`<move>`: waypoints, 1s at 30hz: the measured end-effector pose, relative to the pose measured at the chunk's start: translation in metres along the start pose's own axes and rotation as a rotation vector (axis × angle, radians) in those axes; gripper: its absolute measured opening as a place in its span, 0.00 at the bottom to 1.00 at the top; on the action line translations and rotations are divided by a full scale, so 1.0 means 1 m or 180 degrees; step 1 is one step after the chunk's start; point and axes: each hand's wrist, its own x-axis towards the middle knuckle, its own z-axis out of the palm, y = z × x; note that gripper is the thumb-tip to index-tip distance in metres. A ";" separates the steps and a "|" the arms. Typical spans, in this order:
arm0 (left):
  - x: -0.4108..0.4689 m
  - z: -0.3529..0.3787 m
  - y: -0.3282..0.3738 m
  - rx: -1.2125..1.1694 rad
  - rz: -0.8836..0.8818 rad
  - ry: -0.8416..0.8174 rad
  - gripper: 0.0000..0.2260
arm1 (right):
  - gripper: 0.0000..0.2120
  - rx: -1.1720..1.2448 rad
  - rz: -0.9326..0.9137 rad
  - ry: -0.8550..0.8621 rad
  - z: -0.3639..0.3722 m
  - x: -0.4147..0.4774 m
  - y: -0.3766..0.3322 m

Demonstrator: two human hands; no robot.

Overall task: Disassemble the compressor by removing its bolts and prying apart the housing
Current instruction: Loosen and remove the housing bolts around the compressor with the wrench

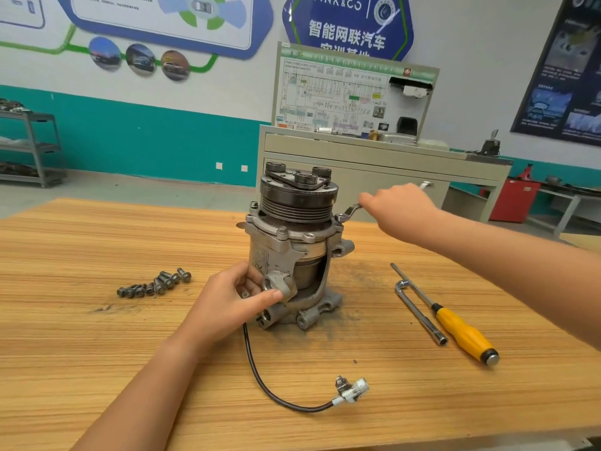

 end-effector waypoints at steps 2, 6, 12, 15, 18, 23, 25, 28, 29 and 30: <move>0.000 0.000 0.000 -0.0043 0.0014 0.0017 0.10 | 0.13 0.0374 0.0028 0.0292 0.014 0.015 -0.008; 0.000 0.001 -0.002 -0.0059 0.0017 0.0029 0.11 | 0.15 0.1037 0.0042 0.0717 0.029 0.032 -0.016; -0.003 0.003 0.003 0.0101 0.0082 0.0059 0.12 | 0.14 0.2455 0.0995 0.1392 0.023 0.000 -0.006; -0.010 0.016 0.014 0.0479 0.0174 0.0128 0.15 | 0.14 0.3042 0.1143 0.1274 0.012 -0.020 -0.001; -0.016 0.035 0.029 0.1058 0.0192 0.0308 0.21 | 0.12 0.3166 0.1064 0.1133 0.001 -0.039 -0.004; -0.024 0.052 0.034 0.1184 0.0130 0.0527 0.23 | 0.13 0.2752 0.0876 0.0746 -0.007 -0.061 -0.015; -0.025 0.053 0.034 0.1262 0.0157 0.0544 0.22 | 0.13 0.2618 0.0962 0.0644 -0.006 -0.063 -0.012; -0.026 0.054 0.034 0.1387 0.0192 0.0556 0.23 | 0.14 0.2162 0.1059 0.0377 -0.005 -0.065 -0.006; -0.026 0.055 0.034 0.1393 0.0189 0.0561 0.23 | 0.13 0.1987 0.1058 0.0248 -0.005 -0.064 -0.005; -0.027 0.055 0.034 0.1382 0.0183 0.0569 0.23 | 0.13 0.1863 0.1045 0.0118 -0.004 -0.062 -0.006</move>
